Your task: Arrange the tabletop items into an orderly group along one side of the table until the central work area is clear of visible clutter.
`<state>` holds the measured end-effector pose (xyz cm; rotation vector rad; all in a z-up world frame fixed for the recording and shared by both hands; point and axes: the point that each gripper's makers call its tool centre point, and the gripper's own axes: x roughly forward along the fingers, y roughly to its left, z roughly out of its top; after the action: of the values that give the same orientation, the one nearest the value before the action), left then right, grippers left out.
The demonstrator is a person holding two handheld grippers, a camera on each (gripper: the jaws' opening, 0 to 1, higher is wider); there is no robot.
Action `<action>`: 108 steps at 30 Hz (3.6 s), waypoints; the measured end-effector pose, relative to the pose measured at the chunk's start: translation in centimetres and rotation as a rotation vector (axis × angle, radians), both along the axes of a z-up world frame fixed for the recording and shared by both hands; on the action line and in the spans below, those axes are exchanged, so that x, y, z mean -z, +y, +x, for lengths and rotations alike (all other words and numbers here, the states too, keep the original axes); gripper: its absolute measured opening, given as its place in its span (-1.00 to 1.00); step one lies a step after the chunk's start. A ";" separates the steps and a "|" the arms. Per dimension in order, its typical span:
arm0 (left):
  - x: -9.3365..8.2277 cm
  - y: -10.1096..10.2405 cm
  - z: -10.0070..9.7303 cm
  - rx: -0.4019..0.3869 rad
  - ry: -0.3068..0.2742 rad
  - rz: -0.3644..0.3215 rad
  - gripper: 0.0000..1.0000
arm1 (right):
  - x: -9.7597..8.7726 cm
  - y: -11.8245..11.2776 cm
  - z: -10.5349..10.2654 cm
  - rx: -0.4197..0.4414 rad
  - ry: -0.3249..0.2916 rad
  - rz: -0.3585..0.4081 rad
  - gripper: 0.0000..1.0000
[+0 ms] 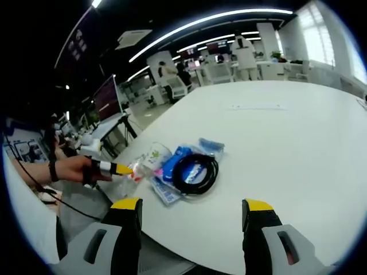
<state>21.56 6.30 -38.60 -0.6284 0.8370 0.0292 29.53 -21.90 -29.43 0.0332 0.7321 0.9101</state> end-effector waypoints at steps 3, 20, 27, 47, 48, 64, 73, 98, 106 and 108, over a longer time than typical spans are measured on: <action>0.2 0.1 0.4 0.060 0.034 0.087 -0.02 | 0.1 -0.1 -0.2 0.005 0.003 0.000 0.44; 2.3 -0.6 2.9 0.173 0.177 0.279 -0.07 | 0.1 -0.1 -0.4 0.016 0.009 -0.004 0.44; 1.7 0.2 2.8 0.179 0.144 0.287 -0.15 | 0.1 -0.4 0.1 0.033 0.006 -0.003 0.44; -2.9 4.2 2.5 0.089 0.020 0.350 -0.22 | 0.2 1.3 0.9 -0.004 0.010 0.006 0.44; -3.2 4.4 2.6 0.089 0.013 0.357 -0.22 | 0.2 1.3 0.9 -0.007 0.010 0.004 0.44; -4.4 5.8 2.5 0.085 -0.016 0.400 -0.23 | 0.2 1.7 1.0 -0.018 0.006 0.010 0.43; -4.7 6.1 2.0 0.100 -0.035 0.436 -0.22 | 0.1 1.5 0.5 -0.015 0.008 0.009 0.43; -4.5 3.3 -1.4 0.157 -0.074 0.523 -0.21 | 0.1 1.4 0.8 -0.018 0.000 0.018 0.43; -4.4 3.0 -1.3 0.153 -0.078 0.536 -0.21 | 0.0 1.1 0.7 -0.016 -0.007 0.017 0.43; -4.2 3.2 -1.3 0.152 -0.080 0.534 -0.20 | -0.1 1.0 0.6 -0.014 -0.006 0.018 0.43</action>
<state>20.29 9.50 -34.35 -0.0624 0.7559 0.0859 30.17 -20.90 -29.32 0.0412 0.7190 0.9295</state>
